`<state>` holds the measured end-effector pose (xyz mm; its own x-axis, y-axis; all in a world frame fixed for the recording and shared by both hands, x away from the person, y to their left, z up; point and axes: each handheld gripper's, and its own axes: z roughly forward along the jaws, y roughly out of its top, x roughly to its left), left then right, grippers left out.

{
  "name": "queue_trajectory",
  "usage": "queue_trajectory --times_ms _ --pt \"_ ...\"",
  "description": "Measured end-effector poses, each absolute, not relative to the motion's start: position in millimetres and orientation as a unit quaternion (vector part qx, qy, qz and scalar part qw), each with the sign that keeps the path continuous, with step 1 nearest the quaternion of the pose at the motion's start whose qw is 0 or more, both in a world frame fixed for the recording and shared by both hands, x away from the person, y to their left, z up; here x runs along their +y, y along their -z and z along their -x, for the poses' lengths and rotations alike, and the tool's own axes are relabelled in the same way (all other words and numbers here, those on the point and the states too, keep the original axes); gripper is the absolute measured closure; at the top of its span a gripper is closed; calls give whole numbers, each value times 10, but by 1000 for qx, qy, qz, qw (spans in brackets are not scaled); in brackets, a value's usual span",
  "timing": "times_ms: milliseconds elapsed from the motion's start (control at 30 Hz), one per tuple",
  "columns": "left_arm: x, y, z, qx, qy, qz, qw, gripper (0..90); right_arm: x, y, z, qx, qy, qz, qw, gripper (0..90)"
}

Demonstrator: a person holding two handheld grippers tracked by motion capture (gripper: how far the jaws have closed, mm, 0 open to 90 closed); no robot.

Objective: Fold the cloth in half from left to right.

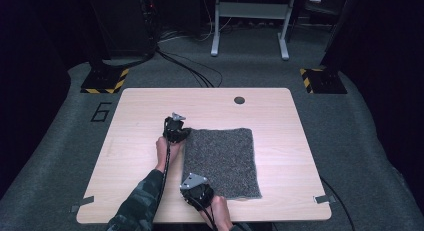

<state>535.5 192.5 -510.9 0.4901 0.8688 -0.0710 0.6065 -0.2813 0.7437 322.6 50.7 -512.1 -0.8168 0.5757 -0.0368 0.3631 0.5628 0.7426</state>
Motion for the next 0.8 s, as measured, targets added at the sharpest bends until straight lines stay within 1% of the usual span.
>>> queue_trajectory --times_ms 67,133,533,567,633,733,800 --pt "1952 5071 -5348 468 -182 -783 367 868 503 5095 -3209 871 -386 -272 138 880" --pt "1949 5052 -5341 476 -182 -776 372 868 502 5067 -3202 869 -390 -273 137 880" --pt "2078 4828 -5328 487 -199 -763 376 870 573 4913 -3182 854 -422 -262 155 881" --pt "2071 4820 -5328 493 -201 -755 382 870 579 4899 -3181 852 -425 -261 157 881" --pt "2096 4783 -5330 491 -203 -758 378 870 597 4873 -3178 850 -431 -258 157 881" --pt "2160 4676 -5336 495 -207 -756 374 870 647 4806 -3175 847 -439 -252 161 882" --pt "2215 4564 -5324 496 -221 -754 369 871 678 4725 -3179 841 -452 -249 164 881"
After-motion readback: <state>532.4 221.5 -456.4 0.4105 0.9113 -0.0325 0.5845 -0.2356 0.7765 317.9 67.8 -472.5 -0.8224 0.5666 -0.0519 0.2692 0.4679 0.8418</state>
